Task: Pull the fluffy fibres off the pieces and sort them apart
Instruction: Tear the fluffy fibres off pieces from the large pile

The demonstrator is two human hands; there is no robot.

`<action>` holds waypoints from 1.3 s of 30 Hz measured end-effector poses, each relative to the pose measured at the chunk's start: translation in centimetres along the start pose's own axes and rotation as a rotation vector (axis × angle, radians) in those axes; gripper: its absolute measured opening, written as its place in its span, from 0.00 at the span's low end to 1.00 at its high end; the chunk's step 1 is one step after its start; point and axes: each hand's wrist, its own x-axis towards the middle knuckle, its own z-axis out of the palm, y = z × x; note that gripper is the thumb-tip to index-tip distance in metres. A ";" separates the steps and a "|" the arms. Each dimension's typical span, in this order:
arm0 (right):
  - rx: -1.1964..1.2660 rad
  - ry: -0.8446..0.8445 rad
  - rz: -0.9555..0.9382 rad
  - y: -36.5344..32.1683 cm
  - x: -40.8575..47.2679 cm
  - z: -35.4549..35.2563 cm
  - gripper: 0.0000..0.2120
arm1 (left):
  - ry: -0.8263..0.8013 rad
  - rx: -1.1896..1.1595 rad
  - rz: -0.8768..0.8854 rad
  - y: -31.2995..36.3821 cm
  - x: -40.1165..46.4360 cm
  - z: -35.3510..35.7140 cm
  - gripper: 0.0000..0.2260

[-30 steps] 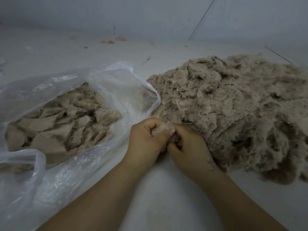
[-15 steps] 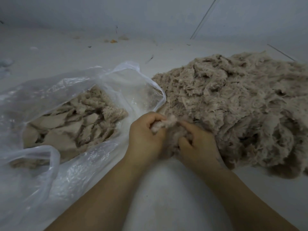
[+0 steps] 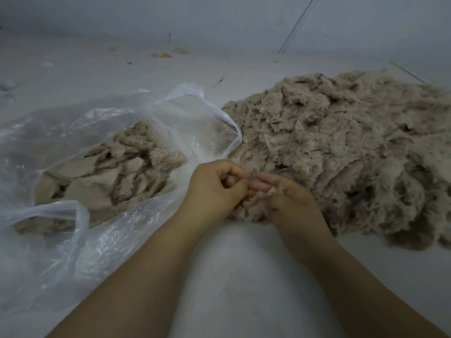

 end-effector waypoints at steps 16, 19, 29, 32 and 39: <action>0.074 -0.280 0.129 -0.4 1.9 -0.3 0.13 | -0.140 0.070 -0.095 -0.7 0.6 -0.5 0.10; 0.108 -0.216 0.173 -0.4 2.3 -0.3 0.09 | -0.186 -0.079 -0.206 -0.5 1.0 -1.2 0.08; 0.070 -0.164 0.338 -1.5 3.0 0.6 0.08 | -0.152 -0.146 -0.309 -0.3 1.2 -1.6 0.05; 0.092 -0.168 0.355 -1.2 3.1 0.3 0.06 | -0.180 -0.117 -0.320 -0.1 1.2 -1.7 0.07; 0.161 -0.226 0.367 -1.9 2.9 0.0 0.18 | -0.271 -0.087 -0.274 0.1 1.0 -1.8 0.06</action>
